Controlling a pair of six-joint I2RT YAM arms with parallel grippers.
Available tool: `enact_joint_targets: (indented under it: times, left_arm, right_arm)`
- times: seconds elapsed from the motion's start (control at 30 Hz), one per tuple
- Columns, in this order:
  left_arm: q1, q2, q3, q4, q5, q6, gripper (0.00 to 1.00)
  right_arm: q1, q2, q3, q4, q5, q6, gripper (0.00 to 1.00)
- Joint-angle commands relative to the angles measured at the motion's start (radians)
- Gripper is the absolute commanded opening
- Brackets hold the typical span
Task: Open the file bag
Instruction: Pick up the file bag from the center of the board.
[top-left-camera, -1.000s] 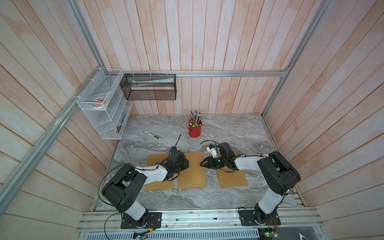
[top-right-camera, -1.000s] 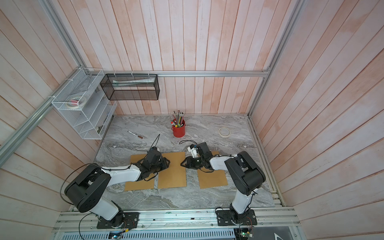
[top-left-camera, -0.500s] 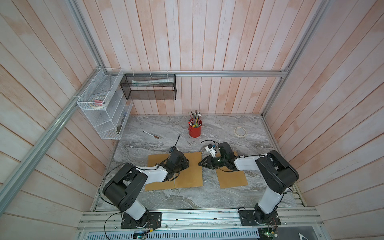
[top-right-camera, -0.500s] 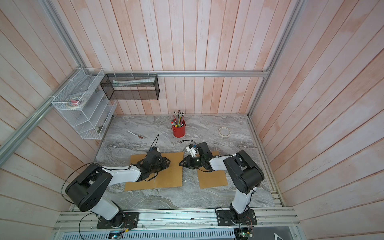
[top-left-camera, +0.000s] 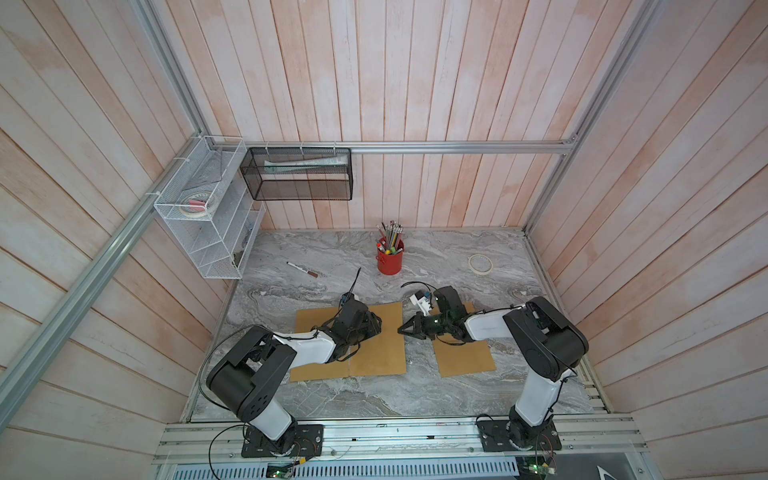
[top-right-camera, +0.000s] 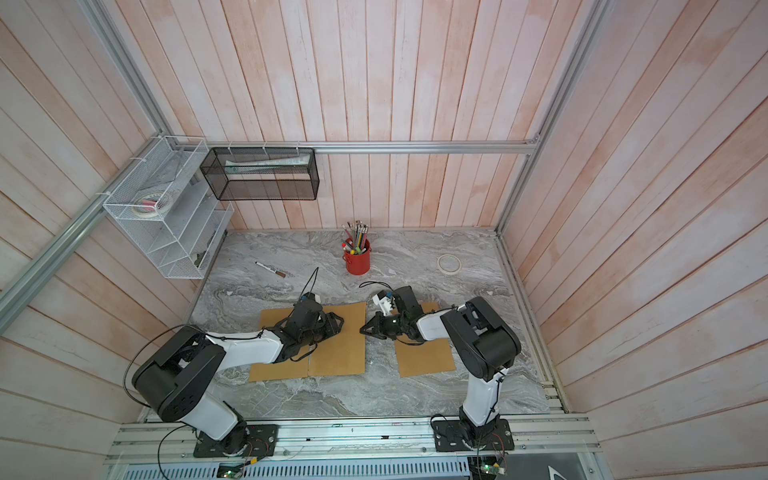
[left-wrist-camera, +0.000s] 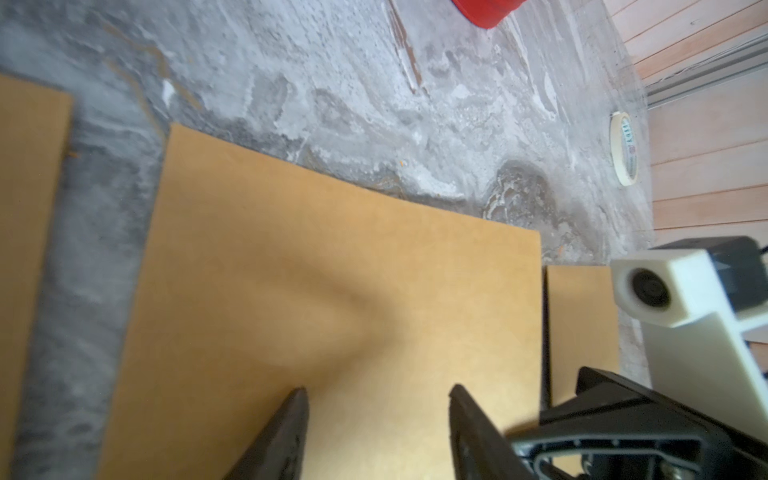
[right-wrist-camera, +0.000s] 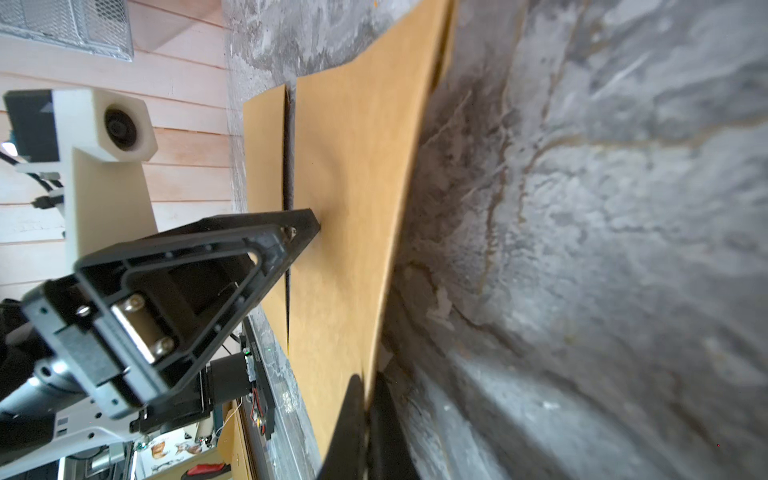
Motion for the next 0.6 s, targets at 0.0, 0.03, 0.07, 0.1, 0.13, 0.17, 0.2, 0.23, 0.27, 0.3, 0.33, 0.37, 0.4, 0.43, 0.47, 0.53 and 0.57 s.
enact_joint_targets:
  times: [0.0,0.03,0.07,0.1,0.13,0.17,0.2,0.23,0.27,0.3,0.33,0.37,0.4,0.43,0.47,0.53,0.57]
  left_arm:
    - [-0.003,-0.003,0.038,-0.176,0.006,0.019,0.68]
    - [-0.002,-0.014,0.055,-0.191,-0.001,0.028,0.71]
    - [-0.002,-0.024,0.076,-0.205,-0.007,0.038,0.74]
    - [-0.002,-0.033,0.096,-0.216,-0.012,0.047,0.77]
    - [-0.002,-0.042,0.115,-0.232,-0.017,0.057,0.79]
    - [-0.002,-0.049,0.138,-0.248,-0.021,0.069,0.81]
    - [-0.002,-0.054,0.158,-0.262,-0.025,0.080,0.83]
    - [-0.002,-0.057,0.183,-0.281,-0.031,0.093,0.84]
    - [-0.002,-0.060,0.204,-0.297,-0.036,0.105,0.85]
    - [-0.002,-0.062,0.226,-0.314,-0.040,0.118,0.86]
    - [-0.002,-0.062,0.249,-0.333,-0.046,0.132,0.86]
    - [-0.002,-0.061,0.271,-0.353,-0.052,0.146,0.87]
    - [-0.003,-0.059,0.288,-0.367,-0.058,0.156,0.87]
    - [-0.004,-0.057,0.308,-0.380,-0.063,0.166,0.87]
    - [-0.004,-0.058,0.323,-0.392,-0.066,0.175,0.87]
    - [-0.005,-0.060,0.352,-0.411,-0.072,0.189,0.87]
    - [-0.008,-0.060,0.366,-0.419,-0.074,0.196,0.87]
  right_arm:
    - [0.009,-0.048,0.033,-0.036,0.035,-0.060,0.00]
    - [0.010,-0.059,0.034,-0.047,0.046,-0.068,0.00]
    - [0.009,-0.070,0.036,-0.061,0.057,-0.078,0.00]
    - [0.011,-0.078,0.039,-0.073,0.068,-0.085,0.00]
    - [0.009,-0.088,0.042,-0.088,0.080,-0.094,0.00]
    - [0.010,-0.097,0.045,-0.104,0.089,-0.104,0.00]
    - [0.011,-0.107,0.051,-0.123,0.101,-0.115,0.00]
    - [0.011,-0.116,0.056,-0.139,0.113,-0.125,0.00]
    - [0.011,-0.124,0.061,-0.157,0.126,-0.135,0.00]
    - [0.012,-0.134,0.068,-0.178,0.140,-0.147,0.00]
    - [0.011,-0.145,0.076,-0.200,0.154,-0.159,0.00]
    - [0.011,-0.158,0.084,-0.222,0.169,-0.173,0.00]
    - [0.013,-0.168,0.091,-0.240,0.182,-0.182,0.00]
    - [0.012,-0.180,0.099,-0.260,0.196,-0.193,0.00]
    - [0.014,-0.191,0.107,-0.279,0.211,-0.204,0.00]
    - [0.019,-0.209,0.124,-0.317,0.240,-0.223,0.00]
    - [0.021,-0.218,0.132,-0.337,0.256,-0.233,0.00]
